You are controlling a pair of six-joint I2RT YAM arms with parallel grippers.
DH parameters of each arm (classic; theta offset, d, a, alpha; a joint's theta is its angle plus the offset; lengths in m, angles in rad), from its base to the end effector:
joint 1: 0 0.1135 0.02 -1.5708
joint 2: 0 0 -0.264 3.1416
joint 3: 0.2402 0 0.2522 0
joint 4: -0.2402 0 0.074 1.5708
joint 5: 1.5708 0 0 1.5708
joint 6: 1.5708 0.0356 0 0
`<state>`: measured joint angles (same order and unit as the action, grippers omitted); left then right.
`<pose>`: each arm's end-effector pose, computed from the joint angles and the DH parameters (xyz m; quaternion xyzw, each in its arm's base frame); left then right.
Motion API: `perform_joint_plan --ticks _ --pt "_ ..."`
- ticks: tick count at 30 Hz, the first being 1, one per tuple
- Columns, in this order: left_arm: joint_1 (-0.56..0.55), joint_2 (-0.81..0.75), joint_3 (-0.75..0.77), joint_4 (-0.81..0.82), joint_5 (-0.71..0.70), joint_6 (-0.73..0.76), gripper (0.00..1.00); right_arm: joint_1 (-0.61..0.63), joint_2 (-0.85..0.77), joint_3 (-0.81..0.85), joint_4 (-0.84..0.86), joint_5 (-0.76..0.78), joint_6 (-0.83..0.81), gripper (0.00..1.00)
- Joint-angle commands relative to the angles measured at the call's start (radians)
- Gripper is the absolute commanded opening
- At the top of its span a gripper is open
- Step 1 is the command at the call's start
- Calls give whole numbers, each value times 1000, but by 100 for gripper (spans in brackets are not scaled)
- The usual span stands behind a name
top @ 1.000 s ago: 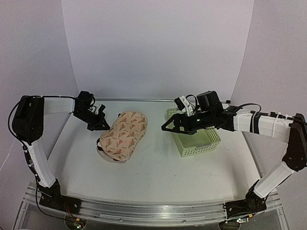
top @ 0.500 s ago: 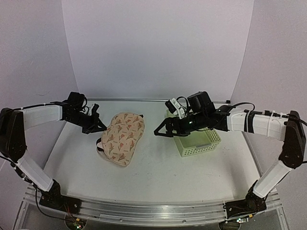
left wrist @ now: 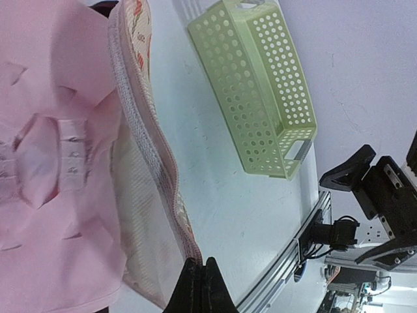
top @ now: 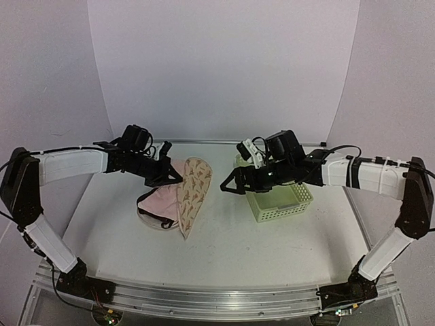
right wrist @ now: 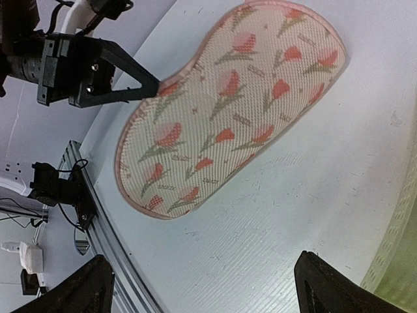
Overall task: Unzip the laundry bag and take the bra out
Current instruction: Open the laundry bag at the center of the board.
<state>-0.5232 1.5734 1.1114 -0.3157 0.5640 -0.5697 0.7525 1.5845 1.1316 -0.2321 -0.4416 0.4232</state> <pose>0.2858 -0.1868 0.2490 0.0869 0.8882 -0.4121 0.1836 0.2468 0.2519 0.2571 -0.2371 0.8543 0.3966 0.2382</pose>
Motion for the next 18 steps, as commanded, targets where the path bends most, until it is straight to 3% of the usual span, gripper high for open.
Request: perform_joint_plan --ticks 1,10,15,18 --pt "-82 115 134 84 -21 -43 0 -1 -101 -12 13 80 -3 98" --pt "-147 303 269 120 -26 -82 2 -1 -233 -66 -13 201 -1 98" --pt "-171 360 311 124 -6 -92 17 -1 -271 -75 -42 242 -9 98" --pt "-183 374 341 124 14 -89 33 -1 -280 -74 -61 267 -12 98"
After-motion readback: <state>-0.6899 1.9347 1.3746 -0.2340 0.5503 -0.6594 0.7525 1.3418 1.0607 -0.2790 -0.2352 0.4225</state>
